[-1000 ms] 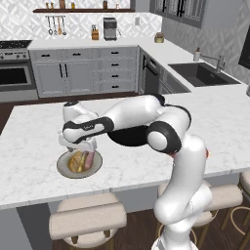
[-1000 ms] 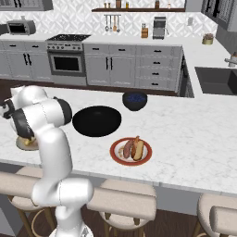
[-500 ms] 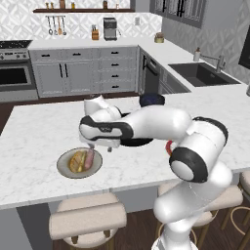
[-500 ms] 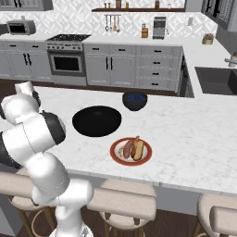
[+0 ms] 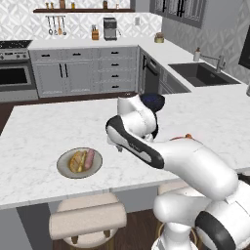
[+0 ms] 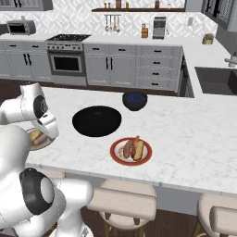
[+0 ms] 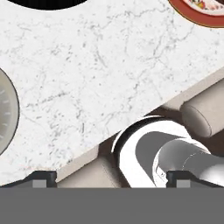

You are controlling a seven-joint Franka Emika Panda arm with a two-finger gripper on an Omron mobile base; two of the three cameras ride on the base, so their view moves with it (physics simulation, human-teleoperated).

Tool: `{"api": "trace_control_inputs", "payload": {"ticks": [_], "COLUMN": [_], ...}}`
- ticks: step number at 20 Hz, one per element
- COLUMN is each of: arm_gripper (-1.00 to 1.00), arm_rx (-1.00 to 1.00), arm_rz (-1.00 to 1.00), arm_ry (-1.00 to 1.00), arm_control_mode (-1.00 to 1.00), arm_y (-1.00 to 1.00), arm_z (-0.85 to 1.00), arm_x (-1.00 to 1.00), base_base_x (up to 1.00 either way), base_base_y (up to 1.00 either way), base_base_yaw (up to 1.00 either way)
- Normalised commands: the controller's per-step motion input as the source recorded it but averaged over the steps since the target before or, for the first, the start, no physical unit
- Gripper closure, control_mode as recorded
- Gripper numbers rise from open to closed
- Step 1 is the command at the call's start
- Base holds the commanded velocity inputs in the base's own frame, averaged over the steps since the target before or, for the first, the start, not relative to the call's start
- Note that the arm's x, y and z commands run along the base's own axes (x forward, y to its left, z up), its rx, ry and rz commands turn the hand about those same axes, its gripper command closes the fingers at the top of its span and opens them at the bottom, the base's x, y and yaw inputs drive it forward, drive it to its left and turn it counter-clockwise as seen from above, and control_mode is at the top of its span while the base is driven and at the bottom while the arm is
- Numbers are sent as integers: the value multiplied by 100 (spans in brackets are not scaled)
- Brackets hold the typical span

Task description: Place one bun and one sausage from the bowl on each plate.

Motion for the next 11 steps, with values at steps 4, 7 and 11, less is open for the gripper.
{"api": "trace_control_inputs", "payload": {"ticks": [4, 7, 11], "arm_gripper": [-100, -100, -100], "arm_rx": [0, 0, 0], "arm_rz": [0, 0, 1], "arm_ry": [0, 1, 4], "arm_control_mode": [-100, -100, -100], "arm_y": [-78, -83, -75], "arm_z": [85, 90, 86], "arm_x": [-48, -49, -37], "base_base_x": [0, 0, 0], "base_base_y": [0, 0, 0], "base_base_yaw": [0, 0, 0]}}
